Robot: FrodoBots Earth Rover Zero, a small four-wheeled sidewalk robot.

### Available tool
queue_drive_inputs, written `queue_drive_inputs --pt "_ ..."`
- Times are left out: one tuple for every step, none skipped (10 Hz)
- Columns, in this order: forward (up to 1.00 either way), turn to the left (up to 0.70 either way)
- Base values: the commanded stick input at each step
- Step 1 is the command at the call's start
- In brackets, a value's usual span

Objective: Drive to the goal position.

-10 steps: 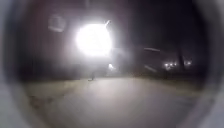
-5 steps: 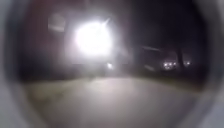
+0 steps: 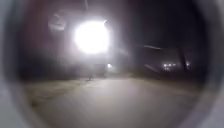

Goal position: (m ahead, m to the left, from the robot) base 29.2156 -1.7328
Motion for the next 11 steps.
queue_drive_inputs --pt "1.0 0.0" --pt "1.0 0.0" --pt "1.0 0.0" --pt "1.0 0.0" --pt "1.0 0.0" --pt "1.0 0.0" --pt "1.0 0.0" --pt "1.0 0.0" --pt "1.0 0.0" --pt "1.0 0.0" --pt "1.0 0.0"
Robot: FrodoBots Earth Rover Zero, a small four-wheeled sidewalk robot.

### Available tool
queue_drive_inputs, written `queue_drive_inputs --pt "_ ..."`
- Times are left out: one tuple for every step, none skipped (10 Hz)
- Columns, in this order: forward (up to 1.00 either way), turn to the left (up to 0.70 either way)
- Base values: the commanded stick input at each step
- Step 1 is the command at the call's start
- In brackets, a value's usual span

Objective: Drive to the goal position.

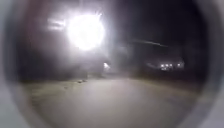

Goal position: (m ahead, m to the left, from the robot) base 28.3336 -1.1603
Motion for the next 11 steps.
queue_drive_inputs --pt "1.0 0.0" --pt "1.0 0.0" --pt "1.0 0.0" --pt "1.0 0.0" --pt "1.0 0.0" --pt "1.0 0.01" --pt "1.0 0.11" --pt "1.0 0.21" --pt "1.0 0.22" --pt "1.0 0.19" --pt "1.0 0.04"
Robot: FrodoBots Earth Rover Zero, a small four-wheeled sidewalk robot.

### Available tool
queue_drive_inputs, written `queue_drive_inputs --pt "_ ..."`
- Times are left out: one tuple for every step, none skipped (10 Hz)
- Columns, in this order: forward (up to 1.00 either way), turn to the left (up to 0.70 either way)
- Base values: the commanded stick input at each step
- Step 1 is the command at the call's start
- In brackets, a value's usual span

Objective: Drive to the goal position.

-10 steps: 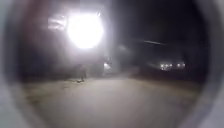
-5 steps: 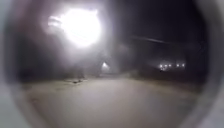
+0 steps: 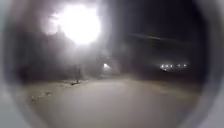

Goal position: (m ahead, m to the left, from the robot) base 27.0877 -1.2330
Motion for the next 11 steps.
queue_drive_inputs --pt "1.0 0.04" --pt "1.0 0.23" --pt "1.0 0.29" --pt "1.0 0.3" --pt "1.0 0.1" --pt "1.0 0.08" --pt "1.0 0.13" --pt "1.0 0.19" --pt "1.0 0.06" --pt "1.0 0.03" --pt "1.0 0.02"
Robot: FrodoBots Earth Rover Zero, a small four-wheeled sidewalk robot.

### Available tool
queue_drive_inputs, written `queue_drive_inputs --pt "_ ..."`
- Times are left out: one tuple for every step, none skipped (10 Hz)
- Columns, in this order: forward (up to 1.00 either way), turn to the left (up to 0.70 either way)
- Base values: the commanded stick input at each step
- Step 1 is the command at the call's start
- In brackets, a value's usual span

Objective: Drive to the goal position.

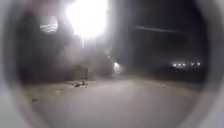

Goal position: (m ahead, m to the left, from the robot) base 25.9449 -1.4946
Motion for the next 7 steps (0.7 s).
queue_drive_inputs --pt "1.0 0.01" --pt "1.0 0.0" --pt "1.0 0.0" --pt "1.0 0.0" --pt "1.0 -0.1" --pt "1.0 -0.15" --pt "1.0 -0.12"
